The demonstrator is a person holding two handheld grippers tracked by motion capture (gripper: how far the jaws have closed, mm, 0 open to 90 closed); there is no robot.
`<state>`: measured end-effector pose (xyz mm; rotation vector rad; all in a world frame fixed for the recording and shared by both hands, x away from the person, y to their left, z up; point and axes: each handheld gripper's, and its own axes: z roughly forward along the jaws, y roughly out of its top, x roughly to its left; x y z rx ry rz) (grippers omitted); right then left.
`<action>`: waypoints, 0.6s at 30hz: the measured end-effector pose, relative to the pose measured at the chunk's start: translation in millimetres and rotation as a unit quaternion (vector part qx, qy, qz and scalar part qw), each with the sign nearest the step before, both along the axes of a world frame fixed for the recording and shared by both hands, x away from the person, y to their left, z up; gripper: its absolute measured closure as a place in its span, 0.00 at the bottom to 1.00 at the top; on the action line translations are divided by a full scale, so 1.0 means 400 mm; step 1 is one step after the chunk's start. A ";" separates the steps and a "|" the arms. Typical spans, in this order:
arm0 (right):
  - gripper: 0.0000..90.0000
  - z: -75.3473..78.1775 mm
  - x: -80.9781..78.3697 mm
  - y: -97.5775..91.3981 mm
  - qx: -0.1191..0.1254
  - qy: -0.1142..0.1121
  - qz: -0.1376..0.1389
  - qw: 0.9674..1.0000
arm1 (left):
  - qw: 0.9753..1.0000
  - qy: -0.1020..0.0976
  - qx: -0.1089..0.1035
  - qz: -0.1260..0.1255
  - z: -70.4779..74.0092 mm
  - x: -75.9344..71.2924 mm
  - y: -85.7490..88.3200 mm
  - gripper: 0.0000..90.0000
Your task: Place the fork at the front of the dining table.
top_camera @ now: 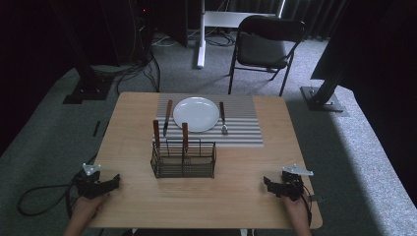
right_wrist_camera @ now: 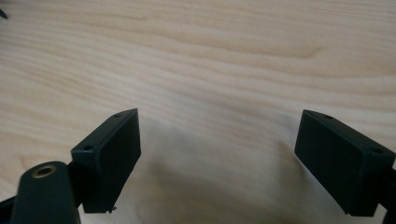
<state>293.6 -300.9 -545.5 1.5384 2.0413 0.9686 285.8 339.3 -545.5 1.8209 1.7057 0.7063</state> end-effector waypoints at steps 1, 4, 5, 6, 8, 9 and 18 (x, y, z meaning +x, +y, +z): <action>0.15 -0.001 -0.006 -0.004 -0.001 0.000 -0.001 1.000 | 1.000 0.000 0.000 0.000 0.000 0.000 0.000 0.08; 0.15 -0.007 -0.024 -0.015 -0.014 0.000 -0.008 1.000 | 1.000 0.000 0.000 0.000 0.000 0.000 0.000 0.08; 0.15 -0.010 -0.031 -0.019 -0.019 -0.003 -0.010 1.000 | 1.000 0.000 0.000 0.000 0.000 0.000 0.000 0.08; 0.15 -0.012 -0.037 -0.022 -0.023 -0.005 -0.011 1.000 | 1.000 0.000 0.000 0.000 0.000 0.000 0.000 0.08; 0.15 -0.012 -0.045 -0.026 -0.027 -0.005 -0.011 1.000 | 1.000 0.000 0.000 0.000 0.000 0.000 0.000 0.08; 0.15 -0.012 -0.048 -0.027 -0.031 -0.005 -0.011 0.999 | 1.000 0.000 0.000 0.000 0.000 0.000 0.000 0.08; 0.15 -0.013 -0.054 -0.024 -0.038 -0.006 -0.013 0.999 | 1.000 0.000 0.000 0.000 0.000 0.000 0.000 0.08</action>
